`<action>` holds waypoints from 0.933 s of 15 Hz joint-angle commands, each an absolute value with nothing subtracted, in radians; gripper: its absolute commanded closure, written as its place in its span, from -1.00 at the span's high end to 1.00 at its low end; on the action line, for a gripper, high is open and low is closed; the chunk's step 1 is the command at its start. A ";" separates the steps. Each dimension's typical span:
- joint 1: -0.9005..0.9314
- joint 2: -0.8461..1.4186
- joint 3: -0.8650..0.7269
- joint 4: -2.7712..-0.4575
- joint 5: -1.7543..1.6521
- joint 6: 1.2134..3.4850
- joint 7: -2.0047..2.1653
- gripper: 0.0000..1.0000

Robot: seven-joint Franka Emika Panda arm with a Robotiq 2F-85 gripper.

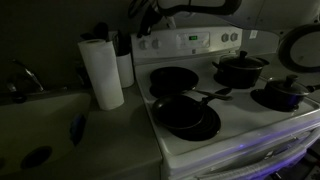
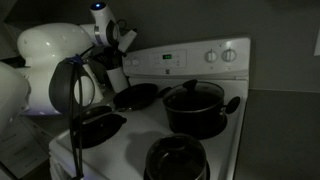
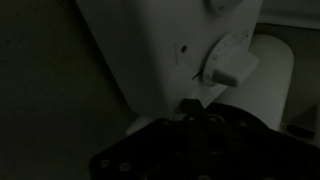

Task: Flip the switch at the top left side of the stove

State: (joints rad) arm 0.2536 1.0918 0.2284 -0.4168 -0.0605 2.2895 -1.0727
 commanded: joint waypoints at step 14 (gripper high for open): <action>0.226 1.129 0.231 -0.474 -0.032 2.277 -0.971 -1.00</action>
State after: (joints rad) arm 0.2499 1.0980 0.2329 -0.4118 -0.0402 2.2880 -0.9781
